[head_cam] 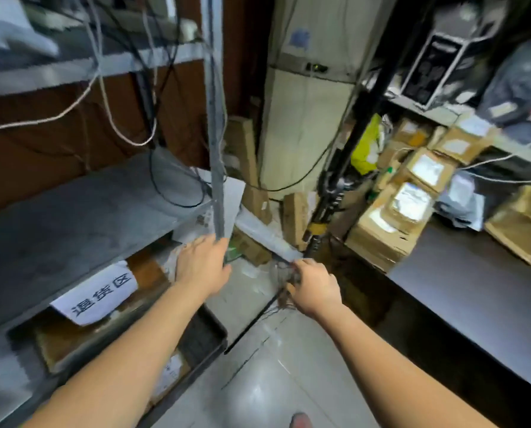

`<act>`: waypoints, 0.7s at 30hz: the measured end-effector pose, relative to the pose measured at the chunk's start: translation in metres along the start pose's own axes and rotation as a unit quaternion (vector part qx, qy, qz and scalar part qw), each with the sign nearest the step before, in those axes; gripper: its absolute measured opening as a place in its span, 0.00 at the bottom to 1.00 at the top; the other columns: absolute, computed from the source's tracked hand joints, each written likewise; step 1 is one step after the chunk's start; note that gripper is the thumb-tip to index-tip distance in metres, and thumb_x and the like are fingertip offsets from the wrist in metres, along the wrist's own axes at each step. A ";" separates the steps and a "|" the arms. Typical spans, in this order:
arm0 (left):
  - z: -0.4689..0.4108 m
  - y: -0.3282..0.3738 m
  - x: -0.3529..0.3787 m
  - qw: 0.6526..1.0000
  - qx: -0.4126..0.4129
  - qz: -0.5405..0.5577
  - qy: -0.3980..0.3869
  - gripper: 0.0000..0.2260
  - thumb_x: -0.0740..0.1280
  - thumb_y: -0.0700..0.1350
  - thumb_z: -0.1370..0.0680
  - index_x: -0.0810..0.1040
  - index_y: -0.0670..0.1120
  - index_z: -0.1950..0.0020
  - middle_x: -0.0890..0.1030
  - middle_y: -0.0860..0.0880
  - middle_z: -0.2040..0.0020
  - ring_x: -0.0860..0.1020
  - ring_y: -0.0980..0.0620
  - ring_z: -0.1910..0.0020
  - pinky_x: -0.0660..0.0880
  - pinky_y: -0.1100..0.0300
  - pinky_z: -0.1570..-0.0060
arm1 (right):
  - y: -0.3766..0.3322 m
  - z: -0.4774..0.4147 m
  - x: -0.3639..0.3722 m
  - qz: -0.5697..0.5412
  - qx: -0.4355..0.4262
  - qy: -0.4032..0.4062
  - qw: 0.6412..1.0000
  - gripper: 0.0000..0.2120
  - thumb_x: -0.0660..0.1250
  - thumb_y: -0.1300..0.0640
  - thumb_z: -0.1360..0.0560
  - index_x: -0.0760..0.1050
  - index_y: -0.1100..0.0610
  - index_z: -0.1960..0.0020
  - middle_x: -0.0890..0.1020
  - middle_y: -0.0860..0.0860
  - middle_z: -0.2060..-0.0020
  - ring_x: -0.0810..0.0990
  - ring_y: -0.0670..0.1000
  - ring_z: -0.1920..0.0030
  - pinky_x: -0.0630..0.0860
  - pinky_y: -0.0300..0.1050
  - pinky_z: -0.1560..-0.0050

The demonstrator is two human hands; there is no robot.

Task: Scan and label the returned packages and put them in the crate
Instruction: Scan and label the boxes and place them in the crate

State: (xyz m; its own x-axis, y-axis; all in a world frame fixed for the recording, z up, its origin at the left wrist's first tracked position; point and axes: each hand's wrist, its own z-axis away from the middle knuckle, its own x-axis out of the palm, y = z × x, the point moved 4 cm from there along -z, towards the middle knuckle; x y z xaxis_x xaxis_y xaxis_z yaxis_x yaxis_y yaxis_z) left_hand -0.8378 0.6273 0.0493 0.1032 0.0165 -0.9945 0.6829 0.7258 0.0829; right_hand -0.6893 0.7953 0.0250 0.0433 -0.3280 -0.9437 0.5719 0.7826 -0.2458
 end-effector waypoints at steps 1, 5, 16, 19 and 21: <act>-0.006 0.034 -0.009 1.000 0.027 -0.008 0.002 0.23 0.63 0.56 0.20 0.68 0.50 0.28 0.74 0.48 0.36 0.73 0.45 0.36 0.72 0.51 0.39 | 0.028 0.015 -0.019 -0.010 0.022 0.015 1.000 0.25 0.65 0.46 0.22 0.69 0.49 0.27 0.72 0.50 0.30 0.71 0.56 0.31 0.72 0.54 0.34; -0.017 0.137 -0.023 0.995 0.095 -0.008 -0.001 0.23 0.62 0.57 0.20 0.66 0.51 0.27 0.74 0.49 0.35 0.72 0.46 0.34 0.73 0.51 0.41 | 0.117 0.056 -0.072 -0.052 0.079 0.068 0.993 0.25 0.66 0.46 0.23 0.70 0.49 0.27 0.73 0.49 0.29 0.71 0.55 0.30 0.72 0.55 0.33; -0.013 0.442 -0.024 0.973 0.230 -0.023 -0.018 0.25 0.63 0.59 0.22 0.66 0.51 0.27 0.74 0.48 0.36 0.74 0.45 0.37 0.75 0.51 0.46 | 0.399 0.163 -0.146 -0.115 0.218 0.117 0.962 0.25 0.65 0.47 0.21 0.67 0.47 0.25 0.73 0.49 0.30 0.75 0.54 0.34 0.77 0.54 0.40; -0.020 0.509 -0.023 0.968 0.250 -0.029 -0.010 0.26 0.62 0.59 0.22 0.65 0.52 0.26 0.74 0.49 0.37 0.75 0.47 0.38 0.75 0.52 0.47 | 0.464 0.181 -0.158 -0.117 0.239 0.118 0.957 0.25 0.65 0.48 0.21 0.67 0.48 0.24 0.73 0.50 0.30 0.71 0.54 0.31 0.75 0.56 0.38; -0.029 0.547 -0.022 0.966 0.255 -0.030 -0.015 0.26 0.62 0.59 0.22 0.64 0.52 0.26 0.73 0.49 0.36 0.74 0.47 0.36 0.75 0.52 0.47 | 0.501 0.187 -0.166 -0.119 0.255 0.116 0.952 0.25 0.65 0.49 0.20 0.67 0.49 0.24 0.72 0.51 0.30 0.70 0.55 0.30 0.74 0.55 0.37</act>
State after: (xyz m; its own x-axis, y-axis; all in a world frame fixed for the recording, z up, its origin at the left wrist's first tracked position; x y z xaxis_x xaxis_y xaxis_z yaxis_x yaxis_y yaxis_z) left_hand -0.4872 1.0439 0.1147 0.0681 -0.0403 -0.9969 0.9550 0.2917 0.0535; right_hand -0.2569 1.1434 0.0995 -0.2863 -0.2926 -0.9123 0.8688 0.3221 -0.3760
